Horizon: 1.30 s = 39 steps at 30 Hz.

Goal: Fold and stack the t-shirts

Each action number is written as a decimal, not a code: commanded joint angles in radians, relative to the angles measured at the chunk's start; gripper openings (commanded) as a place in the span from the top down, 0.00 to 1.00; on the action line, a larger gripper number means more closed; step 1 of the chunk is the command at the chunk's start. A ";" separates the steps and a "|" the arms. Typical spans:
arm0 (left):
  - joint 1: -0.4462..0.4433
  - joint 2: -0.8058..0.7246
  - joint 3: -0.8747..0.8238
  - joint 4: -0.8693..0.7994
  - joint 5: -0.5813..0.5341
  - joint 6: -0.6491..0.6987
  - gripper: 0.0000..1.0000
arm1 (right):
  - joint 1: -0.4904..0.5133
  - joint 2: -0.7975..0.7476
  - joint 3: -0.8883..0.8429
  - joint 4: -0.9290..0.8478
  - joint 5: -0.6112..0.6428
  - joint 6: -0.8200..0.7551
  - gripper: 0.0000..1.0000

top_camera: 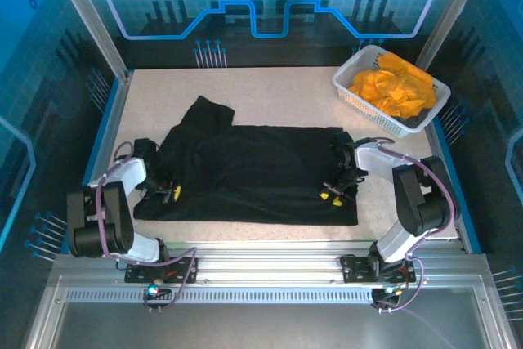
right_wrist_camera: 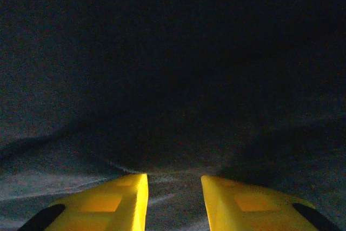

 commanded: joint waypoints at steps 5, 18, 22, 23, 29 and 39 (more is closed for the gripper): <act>0.040 -0.077 -0.043 -0.162 -0.205 -0.015 0.90 | 0.029 -0.022 -0.021 -0.065 0.047 0.044 0.64; -0.022 0.196 0.588 -0.070 -0.147 0.254 0.61 | 0.034 -0.096 0.343 0.189 -0.154 -0.304 0.49; -0.035 0.413 0.829 -0.008 -0.127 0.407 0.55 | 0.022 -0.029 0.469 0.163 -0.171 -0.314 0.49; -0.035 0.461 0.875 0.009 -0.129 0.430 0.54 | 0.022 -0.023 0.486 0.160 -0.167 -0.306 0.49; -0.048 0.711 1.101 0.098 -0.105 0.467 0.48 | 0.023 -0.046 0.481 0.146 -0.147 -0.253 0.49; -0.118 0.992 1.381 0.058 -0.135 0.472 0.44 | 0.023 -0.155 0.354 0.135 -0.105 -0.189 0.49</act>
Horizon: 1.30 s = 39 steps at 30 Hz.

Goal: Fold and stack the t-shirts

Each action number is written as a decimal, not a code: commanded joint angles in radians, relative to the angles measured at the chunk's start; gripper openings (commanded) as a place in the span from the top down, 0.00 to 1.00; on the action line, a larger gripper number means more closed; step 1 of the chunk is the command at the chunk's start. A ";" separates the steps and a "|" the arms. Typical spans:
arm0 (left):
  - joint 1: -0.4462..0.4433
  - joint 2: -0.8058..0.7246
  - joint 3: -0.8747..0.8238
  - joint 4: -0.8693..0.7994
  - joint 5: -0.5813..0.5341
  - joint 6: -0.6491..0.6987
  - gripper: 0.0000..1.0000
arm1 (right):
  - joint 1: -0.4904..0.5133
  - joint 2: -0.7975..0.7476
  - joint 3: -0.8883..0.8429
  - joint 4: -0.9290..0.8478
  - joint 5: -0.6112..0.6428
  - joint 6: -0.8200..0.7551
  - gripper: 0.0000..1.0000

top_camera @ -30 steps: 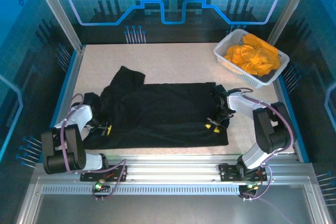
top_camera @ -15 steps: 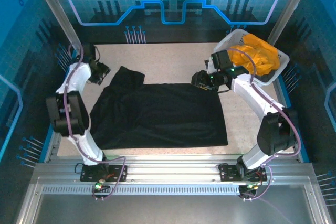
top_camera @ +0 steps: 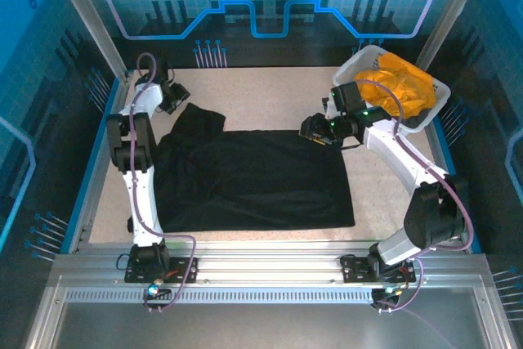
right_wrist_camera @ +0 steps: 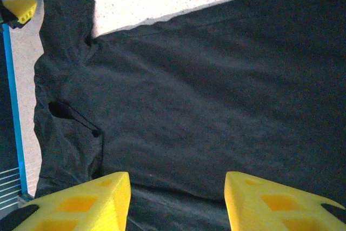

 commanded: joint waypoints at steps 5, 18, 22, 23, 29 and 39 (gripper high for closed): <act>-0.070 0.058 0.080 -0.097 -0.076 0.006 0.44 | -0.006 -0.040 -0.053 -0.001 0.017 0.040 0.49; -0.093 0.086 0.136 -0.285 -0.110 0.038 0.85 | -0.013 0.015 -0.033 -0.040 0.107 0.078 0.50; -0.105 0.044 0.164 -0.291 -0.149 0.054 1.00 | -0.014 0.068 -0.036 0.029 0.213 0.177 0.51; -0.111 0.029 0.173 -0.291 -0.155 0.063 1.00 | -0.010 0.081 -0.051 0.098 0.234 0.204 0.51; -0.145 -0.081 0.142 -0.298 -0.171 0.070 1.00 | -0.011 0.240 0.046 0.182 0.531 0.307 0.51; -0.169 -0.270 -0.084 -0.228 -0.087 0.031 1.00 | -0.118 0.570 0.362 -0.017 0.512 0.211 0.54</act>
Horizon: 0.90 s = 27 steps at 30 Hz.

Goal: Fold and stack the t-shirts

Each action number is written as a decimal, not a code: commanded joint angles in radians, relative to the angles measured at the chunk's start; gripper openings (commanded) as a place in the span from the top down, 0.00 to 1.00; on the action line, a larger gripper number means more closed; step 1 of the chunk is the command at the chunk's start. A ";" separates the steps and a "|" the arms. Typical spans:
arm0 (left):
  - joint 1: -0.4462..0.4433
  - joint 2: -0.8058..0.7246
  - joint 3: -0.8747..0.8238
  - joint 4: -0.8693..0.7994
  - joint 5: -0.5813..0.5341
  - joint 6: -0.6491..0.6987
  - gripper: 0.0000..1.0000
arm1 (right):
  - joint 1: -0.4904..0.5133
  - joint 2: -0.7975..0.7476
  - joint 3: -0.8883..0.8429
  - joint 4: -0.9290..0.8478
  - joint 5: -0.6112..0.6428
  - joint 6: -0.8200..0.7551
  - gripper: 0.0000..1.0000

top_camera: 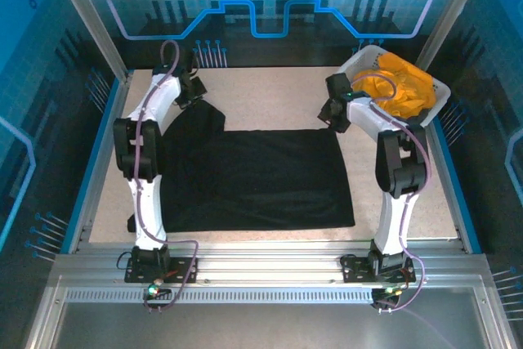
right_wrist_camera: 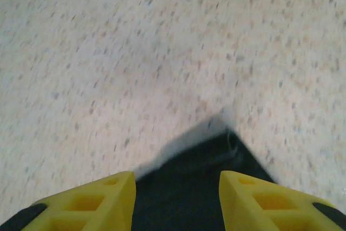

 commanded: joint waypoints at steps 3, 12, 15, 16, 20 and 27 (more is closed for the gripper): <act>-0.002 -0.088 -0.097 0.009 0.053 -0.015 1.00 | -0.009 0.097 0.091 -0.116 0.015 -0.041 0.55; -0.005 -0.164 -0.180 0.023 0.105 -0.034 1.00 | -0.023 0.174 0.133 -0.159 0.003 -0.015 0.55; -0.006 -0.183 -0.192 0.023 0.112 -0.037 1.00 | -0.030 0.207 0.164 -0.172 -0.018 -0.024 0.58; -0.008 -0.189 -0.194 0.021 0.113 -0.038 1.00 | -0.030 0.219 0.181 -0.193 -0.018 -0.024 0.60; -0.009 -0.209 -0.209 0.016 0.115 -0.036 1.00 | -0.032 0.221 0.183 -0.207 -0.019 -0.029 0.71; -0.010 -0.289 -0.267 -0.014 0.093 -0.030 1.00 | -0.035 0.159 0.164 -0.223 -0.009 -0.050 1.00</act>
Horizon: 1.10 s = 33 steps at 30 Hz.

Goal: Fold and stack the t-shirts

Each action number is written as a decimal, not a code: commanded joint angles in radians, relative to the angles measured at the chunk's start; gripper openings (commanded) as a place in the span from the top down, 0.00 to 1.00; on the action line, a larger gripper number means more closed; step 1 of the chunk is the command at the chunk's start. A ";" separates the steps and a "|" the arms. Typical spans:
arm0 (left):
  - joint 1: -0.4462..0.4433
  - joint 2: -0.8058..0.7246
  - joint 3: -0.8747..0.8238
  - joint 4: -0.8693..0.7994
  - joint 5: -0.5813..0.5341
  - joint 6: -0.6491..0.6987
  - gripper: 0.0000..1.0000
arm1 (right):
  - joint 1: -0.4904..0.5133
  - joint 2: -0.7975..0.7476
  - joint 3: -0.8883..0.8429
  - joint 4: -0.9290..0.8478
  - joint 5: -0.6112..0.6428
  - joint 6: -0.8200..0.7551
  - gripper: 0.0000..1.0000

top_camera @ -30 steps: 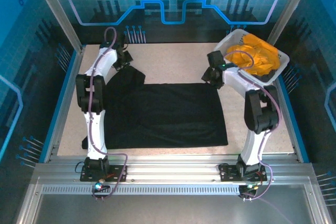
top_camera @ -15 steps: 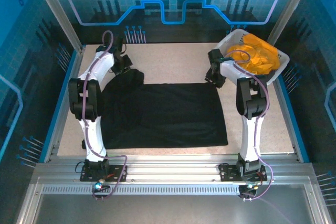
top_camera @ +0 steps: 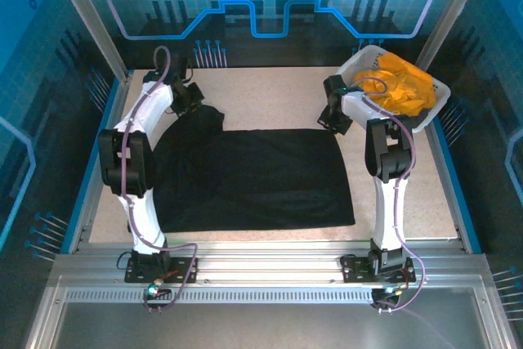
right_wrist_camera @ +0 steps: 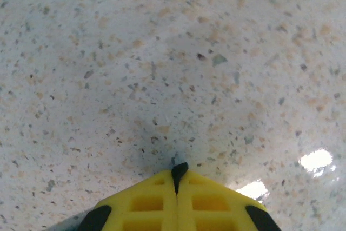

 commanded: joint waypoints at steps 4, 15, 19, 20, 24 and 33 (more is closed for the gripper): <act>-0.009 -0.193 -0.142 -0.016 -0.007 -0.019 1.00 | -0.014 -0.117 -0.059 -0.038 0.020 -0.044 1.00; -0.001 -0.662 -0.596 -0.042 -0.191 -0.129 1.00 | -0.008 -0.377 -0.301 0.015 -0.045 -0.085 1.00; 0.006 -0.808 -0.702 -0.120 -0.292 -0.177 1.00 | -0.004 -0.470 -0.407 -0.003 -0.048 -0.064 1.00; 0.010 -0.847 -0.726 -0.138 -0.310 -0.194 1.00 | -0.002 -0.494 -0.437 -0.005 -0.051 -0.056 1.00; 0.025 -0.966 -0.788 -0.187 -0.351 -0.237 1.00 | -0.001 -0.558 -0.542 -0.004 -0.065 -0.049 1.00; 0.040 -1.061 -0.845 -0.289 -0.346 -0.263 1.00 | 0.003 -0.632 -0.676 -0.030 -0.092 -0.056 1.00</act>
